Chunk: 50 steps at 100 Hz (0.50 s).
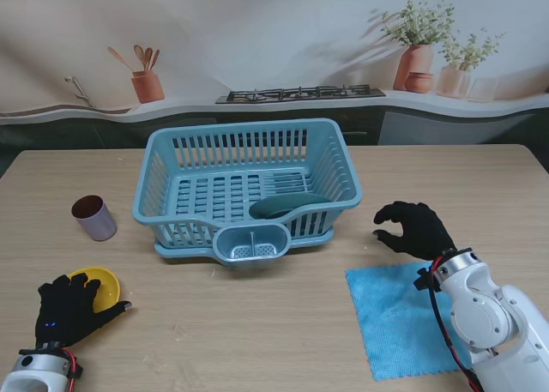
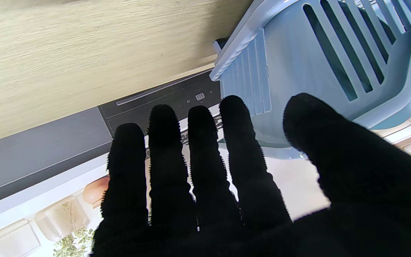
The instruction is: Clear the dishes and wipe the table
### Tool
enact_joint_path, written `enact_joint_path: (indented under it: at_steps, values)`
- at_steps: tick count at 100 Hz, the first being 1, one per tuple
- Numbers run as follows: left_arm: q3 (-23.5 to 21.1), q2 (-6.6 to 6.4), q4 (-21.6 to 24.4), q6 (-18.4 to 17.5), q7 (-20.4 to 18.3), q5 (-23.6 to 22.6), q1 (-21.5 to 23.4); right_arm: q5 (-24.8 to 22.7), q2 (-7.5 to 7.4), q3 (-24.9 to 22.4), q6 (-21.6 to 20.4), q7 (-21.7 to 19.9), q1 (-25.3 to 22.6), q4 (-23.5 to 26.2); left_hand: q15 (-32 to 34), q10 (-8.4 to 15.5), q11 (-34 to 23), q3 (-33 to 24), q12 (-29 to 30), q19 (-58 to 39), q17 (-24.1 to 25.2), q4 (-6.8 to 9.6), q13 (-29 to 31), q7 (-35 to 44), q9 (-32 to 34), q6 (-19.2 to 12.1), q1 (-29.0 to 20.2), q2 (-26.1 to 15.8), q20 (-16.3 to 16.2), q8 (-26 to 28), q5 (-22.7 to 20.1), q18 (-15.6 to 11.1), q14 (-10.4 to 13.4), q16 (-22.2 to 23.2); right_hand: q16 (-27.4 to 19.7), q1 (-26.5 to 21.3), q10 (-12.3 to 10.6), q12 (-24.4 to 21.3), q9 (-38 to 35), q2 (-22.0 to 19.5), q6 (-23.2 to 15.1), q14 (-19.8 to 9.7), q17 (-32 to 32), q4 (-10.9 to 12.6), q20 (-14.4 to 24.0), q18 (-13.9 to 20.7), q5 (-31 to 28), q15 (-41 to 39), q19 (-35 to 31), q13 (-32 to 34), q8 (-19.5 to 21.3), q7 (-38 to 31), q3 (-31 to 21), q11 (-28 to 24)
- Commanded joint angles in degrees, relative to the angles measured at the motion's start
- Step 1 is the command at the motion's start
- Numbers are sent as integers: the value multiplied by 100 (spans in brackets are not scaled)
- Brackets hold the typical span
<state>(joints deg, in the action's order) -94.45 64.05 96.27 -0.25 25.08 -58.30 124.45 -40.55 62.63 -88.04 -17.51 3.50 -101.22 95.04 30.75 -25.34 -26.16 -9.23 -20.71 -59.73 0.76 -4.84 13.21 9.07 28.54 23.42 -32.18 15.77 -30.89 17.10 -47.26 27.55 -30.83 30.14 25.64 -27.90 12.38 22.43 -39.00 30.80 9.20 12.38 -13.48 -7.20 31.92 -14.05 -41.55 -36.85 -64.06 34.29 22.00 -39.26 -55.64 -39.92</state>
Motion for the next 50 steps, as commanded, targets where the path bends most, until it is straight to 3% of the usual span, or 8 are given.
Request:
enact_joint_path:
  at_steps: [1,24,26,28,50]
  values:
    - [13,27,26,10,-221,91,8,-27,-4,16,15,-79,-31,31,11,-177,-40,115,44,-162,40,47,-231,-114,-242,160,-98,-112,-98,-71,162,102,-117,-62,-64,-36,-67,-75,191,121,44,-106,97,220,-56,129,190,72,92,-129,75,41,-178,46]
    - [75,12,65,255,-588,210,1,-30,-1,19,42,-68,-41,38,-62,-120,-85,-48,11,9,101,85,-427,-200,-554,158,-309,8,-9,-118,359,53,-56,-67,-61,-34,-60,-74,201,116,41,-112,106,220,-51,135,192,69,98,-141,76,45,-173,44]
    - [77,9,69,269,-626,219,1,-29,-1,19,42,-67,-41,38,-78,-104,-128,-687,42,-1,119,20,-452,-190,-605,158,-37,136,31,-172,390,13,-34,-35,-61,-36,-61,-74,200,116,45,-113,106,221,-50,129,192,69,98,-141,76,45,-174,43]
    - [78,7,72,283,-658,224,2,-27,-1,19,42,-65,-41,38,-84,-90,-137,-866,47,0,130,5,-473,-195,-640,148,5,166,41,-186,415,-13,-12,-29,-61,-34,-60,-74,199,113,50,-113,109,221,-50,128,191,69,99,-141,76,45,-173,42]
    - [99,-7,97,395,-849,260,-14,-19,1,27,32,-57,-31,27,150,-114,-328,-1533,-81,-302,-50,34,-386,-171,-647,110,-591,320,-129,-138,394,-18,-71,52,-61,-26,-58,-74,200,99,47,-114,113,221,-45,136,195,70,103,-145,76,49,-166,44]
